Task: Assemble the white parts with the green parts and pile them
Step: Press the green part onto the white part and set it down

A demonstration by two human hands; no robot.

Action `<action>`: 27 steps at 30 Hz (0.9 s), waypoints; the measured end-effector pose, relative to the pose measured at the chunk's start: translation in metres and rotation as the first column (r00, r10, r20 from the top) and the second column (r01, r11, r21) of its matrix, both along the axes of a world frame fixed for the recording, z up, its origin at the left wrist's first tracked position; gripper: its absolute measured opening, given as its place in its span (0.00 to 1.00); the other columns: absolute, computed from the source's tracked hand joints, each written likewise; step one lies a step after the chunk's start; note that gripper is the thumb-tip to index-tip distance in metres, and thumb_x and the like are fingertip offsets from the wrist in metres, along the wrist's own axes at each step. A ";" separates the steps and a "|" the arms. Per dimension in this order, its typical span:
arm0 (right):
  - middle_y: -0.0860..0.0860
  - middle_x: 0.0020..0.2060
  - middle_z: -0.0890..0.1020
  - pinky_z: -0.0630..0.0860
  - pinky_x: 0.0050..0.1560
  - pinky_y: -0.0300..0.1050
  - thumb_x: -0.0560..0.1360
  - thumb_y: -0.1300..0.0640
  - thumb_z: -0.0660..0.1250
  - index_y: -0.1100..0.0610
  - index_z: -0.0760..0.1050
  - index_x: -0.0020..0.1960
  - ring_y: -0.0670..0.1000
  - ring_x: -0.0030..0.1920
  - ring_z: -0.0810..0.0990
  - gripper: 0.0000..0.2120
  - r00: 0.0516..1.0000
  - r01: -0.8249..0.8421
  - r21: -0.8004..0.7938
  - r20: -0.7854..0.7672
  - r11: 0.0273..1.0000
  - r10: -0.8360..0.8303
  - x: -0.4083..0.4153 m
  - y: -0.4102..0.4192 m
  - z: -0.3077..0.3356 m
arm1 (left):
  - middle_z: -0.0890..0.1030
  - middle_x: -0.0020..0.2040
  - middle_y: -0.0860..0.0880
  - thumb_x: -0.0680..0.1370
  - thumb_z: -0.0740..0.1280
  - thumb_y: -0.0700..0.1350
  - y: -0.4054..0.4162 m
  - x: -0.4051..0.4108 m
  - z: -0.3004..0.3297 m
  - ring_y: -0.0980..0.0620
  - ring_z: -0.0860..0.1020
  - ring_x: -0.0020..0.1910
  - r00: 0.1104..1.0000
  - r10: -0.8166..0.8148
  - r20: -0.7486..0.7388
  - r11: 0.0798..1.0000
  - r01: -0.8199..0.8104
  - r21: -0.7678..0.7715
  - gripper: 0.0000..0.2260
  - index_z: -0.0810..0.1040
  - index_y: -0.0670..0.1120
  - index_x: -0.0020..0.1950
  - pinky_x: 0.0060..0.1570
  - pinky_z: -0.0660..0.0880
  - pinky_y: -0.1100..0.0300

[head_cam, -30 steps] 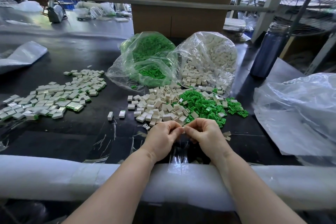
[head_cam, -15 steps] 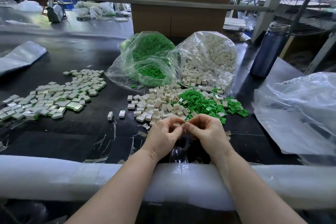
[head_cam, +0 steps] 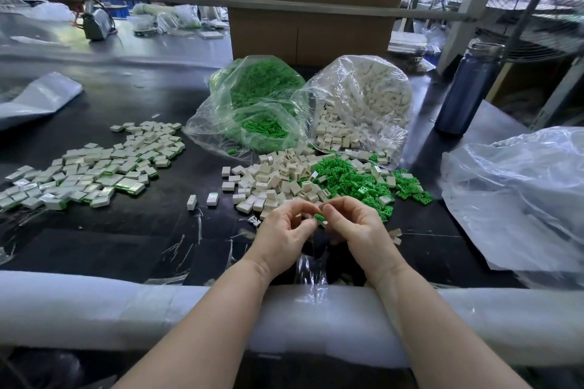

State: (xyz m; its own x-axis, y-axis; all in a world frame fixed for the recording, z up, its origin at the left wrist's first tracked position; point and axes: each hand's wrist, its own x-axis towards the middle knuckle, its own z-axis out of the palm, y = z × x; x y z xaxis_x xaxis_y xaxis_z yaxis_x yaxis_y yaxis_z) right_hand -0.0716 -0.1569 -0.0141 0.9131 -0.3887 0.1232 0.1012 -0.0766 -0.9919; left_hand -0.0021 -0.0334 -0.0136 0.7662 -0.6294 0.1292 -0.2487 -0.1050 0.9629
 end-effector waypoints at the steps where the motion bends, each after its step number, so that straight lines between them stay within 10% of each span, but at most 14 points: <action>1: 0.46 0.31 0.82 0.75 0.34 0.36 0.77 0.58 0.64 0.57 0.79 0.45 0.44 0.34 0.80 0.05 0.999 -0.027 -0.005 -0.020 1.000 0.027 0.000 0.001 0.000 | 0.78 0.49 0.37 0.76 0.64 0.35 0.000 0.000 0.001 0.41 0.78 0.44 1.000 0.002 0.021 1.000 -0.002 0.000 0.07 0.78 0.47 0.46 0.51 0.77 0.49; 10: 0.51 0.30 0.79 0.72 0.35 0.37 0.77 0.60 0.64 0.56 0.80 0.41 0.46 0.33 0.76 0.09 0.990 -0.127 -0.052 -0.064 0.991 0.123 0.000 0.001 0.002 | 0.72 0.53 0.46 0.75 0.67 0.37 0.000 -0.002 0.002 0.55 0.73 0.39 0.995 -0.016 0.103 0.999 0.012 0.040 0.09 0.77 0.52 0.44 0.43 0.72 0.71; 27: 0.45 0.27 0.78 0.71 0.32 0.31 0.77 0.63 0.62 0.59 0.79 0.44 0.41 0.29 0.74 0.08 0.980 -0.194 0.049 -0.044 0.980 0.196 -0.001 0.000 0.003 | 0.70 0.50 0.50 0.75 0.67 0.38 0.001 -0.002 0.000 0.52 0.72 0.41 0.986 -0.061 0.155 0.995 0.048 0.083 0.09 0.76 0.53 0.46 0.47 0.73 0.66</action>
State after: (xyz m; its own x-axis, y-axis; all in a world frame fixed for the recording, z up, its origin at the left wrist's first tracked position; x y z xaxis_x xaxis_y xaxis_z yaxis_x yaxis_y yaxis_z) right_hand -0.0728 -0.1572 -0.0114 0.9764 -0.2067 0.0634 0.0613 -0.0162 -0.9980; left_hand -0.0041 -0.0328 -0.0132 0.7047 -0.6825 0.1937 -0.4033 -0.1608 0.9008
